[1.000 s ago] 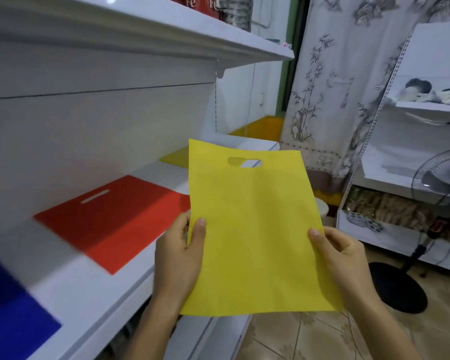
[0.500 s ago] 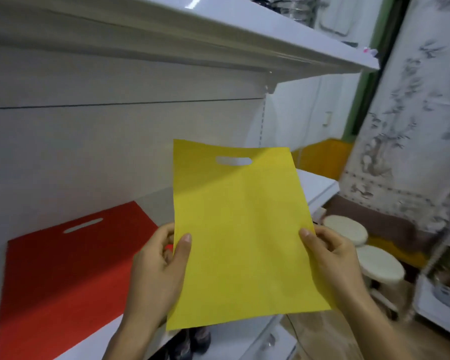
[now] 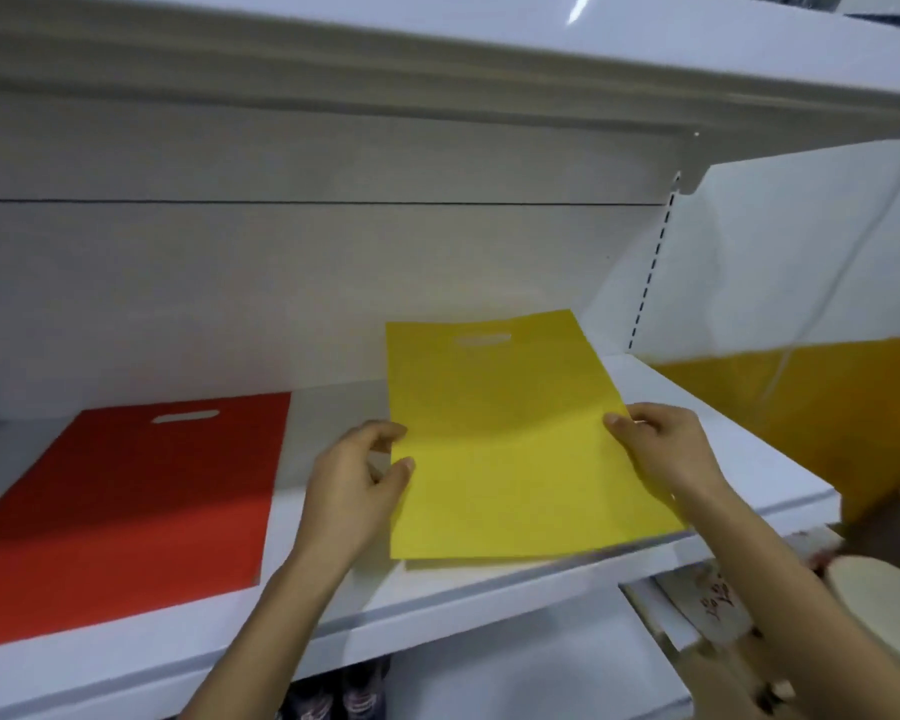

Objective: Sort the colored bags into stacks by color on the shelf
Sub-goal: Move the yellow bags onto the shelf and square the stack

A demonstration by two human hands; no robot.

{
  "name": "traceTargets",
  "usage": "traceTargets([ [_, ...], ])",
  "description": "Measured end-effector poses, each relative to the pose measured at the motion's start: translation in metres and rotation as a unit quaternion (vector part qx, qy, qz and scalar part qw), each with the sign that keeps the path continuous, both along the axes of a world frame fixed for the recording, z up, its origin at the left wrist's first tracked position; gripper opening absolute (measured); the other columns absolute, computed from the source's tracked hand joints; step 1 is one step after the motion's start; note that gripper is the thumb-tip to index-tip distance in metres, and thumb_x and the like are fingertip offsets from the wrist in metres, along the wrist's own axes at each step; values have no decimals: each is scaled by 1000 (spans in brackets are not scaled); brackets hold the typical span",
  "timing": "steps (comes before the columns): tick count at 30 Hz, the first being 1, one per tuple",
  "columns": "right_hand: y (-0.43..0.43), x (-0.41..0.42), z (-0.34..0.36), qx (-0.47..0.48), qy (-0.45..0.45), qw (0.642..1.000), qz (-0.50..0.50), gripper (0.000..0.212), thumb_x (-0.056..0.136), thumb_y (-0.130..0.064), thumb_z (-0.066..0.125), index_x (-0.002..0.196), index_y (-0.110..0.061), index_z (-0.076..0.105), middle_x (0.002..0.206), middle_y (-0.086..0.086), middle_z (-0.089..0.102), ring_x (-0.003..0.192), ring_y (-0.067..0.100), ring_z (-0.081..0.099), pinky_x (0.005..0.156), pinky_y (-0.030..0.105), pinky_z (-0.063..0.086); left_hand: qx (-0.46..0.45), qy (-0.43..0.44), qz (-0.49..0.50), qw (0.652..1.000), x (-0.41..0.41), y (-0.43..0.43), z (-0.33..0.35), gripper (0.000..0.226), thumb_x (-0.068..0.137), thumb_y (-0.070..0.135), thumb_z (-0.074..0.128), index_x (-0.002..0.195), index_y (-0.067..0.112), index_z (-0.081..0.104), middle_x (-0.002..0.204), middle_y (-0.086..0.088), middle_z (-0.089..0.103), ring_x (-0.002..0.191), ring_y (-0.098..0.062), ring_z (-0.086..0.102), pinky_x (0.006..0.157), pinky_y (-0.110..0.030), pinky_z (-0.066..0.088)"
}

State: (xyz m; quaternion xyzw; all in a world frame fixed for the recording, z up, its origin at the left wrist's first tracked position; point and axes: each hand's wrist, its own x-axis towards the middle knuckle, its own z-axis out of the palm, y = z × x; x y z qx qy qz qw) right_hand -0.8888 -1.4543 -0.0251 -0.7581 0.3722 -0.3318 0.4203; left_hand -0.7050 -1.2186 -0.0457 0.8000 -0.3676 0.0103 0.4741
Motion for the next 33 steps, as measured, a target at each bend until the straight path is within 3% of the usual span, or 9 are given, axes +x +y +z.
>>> traceTargets([
  [2, -35, 17, -4, -11, 65, 998, 5, 19, 89, -26, 66, 90, -7, 71, 84, 8, 67, 79, 28, 61, 71, 36, 48, 51, -26, 14, 998, 1, -19, 3, 24, 88, 25, 66, 112, 21, 68, 111, 6, 66, 58, 2, 54, 60, -17, 37],
  [4, -59, 31, -13, -25, 138, 990, 4, 32, 87, -34, 67, 110, -12, 68, 99, 7, 67, 94, 28, 62, 84, 39, 50, 71, -40, 28, 996, 2, -32, 2, 24, 88, 27, 66, 111, 20, 70, 110, 5, 67, 61, 0, 55, 63, -17, 36],
  [8, -70, 38, -34, -53, 213, 976, 7, 44, 87, -41, 65, 125, -18, 63, 112, 7, 66, 106, 28, 60, 88, 37, 48, 105, -56, 37, 992, 5, -39, -22, 26, 89, 31, 65, 110, 19, 70, 102, 3, 67, 78, -9, 59, 68, -20, 40],
  [13, -70, 32, -48, -112, 160, 980, -28, 37, 87, -37, 67, 120, -20, 66, 89, -2, 63, 88, 20, 58, 73, 31, 44, 101, -63, 35, 992, 9, -41, -41, 35, 88, 41, 59, 112, 17, 69, 101, 3, 63, 95, -16, 59, 79, -29, 48],
  [16, -71, 34, -50, -139, 150, 978, -30, 33, 86, -34, 68, 116, -21, 67, 87, -2, 64, 88, 22, 60, 74, 33, 47, 129, -87, 42, 987, 10, -40, -41, 62, 79, 62, 38, 109, 19, 71, 111, 4, 66, 106, -20, 55, 83, -30, 47],
  [19, -73, 37, -49, -137, 149, 979, -33, 29, 86, -31, 68, 113, -21, 69, 87, -3, 62, 91, 25, 61, 75, 34, 48, 154, -100, 41, 982, 8, -40, -41, 76, 75, 69, 24, 111, 21, 71, 119, 4, 66, 113, -21, 53, 90, -31, 44],
  [27, -76, 36, -53, -131, 144, 980, -40, 26, 86, -26, 68, 110, -17, 71, 84, -2, 62, 90, 26, 61, 74, 33, 46, 187, -108, 32, 976, 9, -40, -42, 79, 70, 73, 30, 118, 23, 67, 126, 5, 63, 117, -20, 54, 95, -33, 44],
  [33, -73, 38, -54, -197, 223, 954, -24, 24, 91, -29, 59, 106, -16, 73, 108, 10, 60, 92, 32, 60, 69, 31, 43, 189, -102, 37, 976, 8, -42, -42, 83, 68, 74, 30, 119, 21, 68, 128, 4, 62, 119, -19, 53, 96, -32, 43],
])
